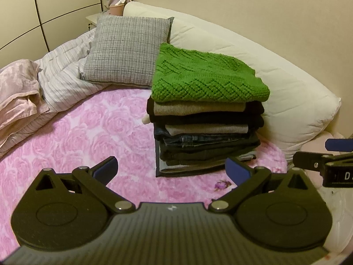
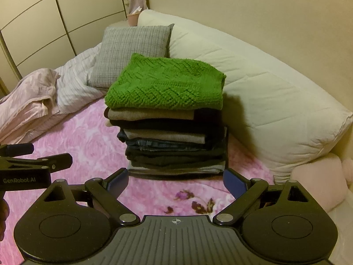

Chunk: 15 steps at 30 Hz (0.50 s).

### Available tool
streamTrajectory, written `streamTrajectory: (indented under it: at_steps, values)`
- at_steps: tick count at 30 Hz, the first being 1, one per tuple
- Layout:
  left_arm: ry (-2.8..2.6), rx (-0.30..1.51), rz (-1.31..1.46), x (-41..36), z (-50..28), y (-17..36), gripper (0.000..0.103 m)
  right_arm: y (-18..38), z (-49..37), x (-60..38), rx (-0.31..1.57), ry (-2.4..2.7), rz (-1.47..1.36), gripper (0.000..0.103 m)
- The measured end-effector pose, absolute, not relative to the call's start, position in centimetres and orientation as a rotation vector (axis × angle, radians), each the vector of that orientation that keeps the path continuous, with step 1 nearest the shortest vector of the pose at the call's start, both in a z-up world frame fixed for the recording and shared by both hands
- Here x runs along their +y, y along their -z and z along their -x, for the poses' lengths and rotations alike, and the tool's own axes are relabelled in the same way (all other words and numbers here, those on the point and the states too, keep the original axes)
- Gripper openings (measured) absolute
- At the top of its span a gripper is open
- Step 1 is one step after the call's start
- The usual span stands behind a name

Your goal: Fold clothes

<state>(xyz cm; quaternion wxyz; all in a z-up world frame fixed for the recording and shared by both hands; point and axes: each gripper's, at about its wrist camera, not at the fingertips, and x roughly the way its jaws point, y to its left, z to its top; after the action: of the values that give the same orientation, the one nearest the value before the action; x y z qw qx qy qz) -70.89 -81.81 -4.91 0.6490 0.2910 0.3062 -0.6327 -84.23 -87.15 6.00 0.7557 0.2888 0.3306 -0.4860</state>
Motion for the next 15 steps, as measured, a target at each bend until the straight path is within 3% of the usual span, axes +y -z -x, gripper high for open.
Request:
streamTrajectory:
  at_steps: [15]
  values:
    - [1.453, 0.695, -0.669, -81.52, 71.44, 4.82, 0.102, -5.98, 84.48, -86.88, 0.72, 1.063, -0.632, 0.09]
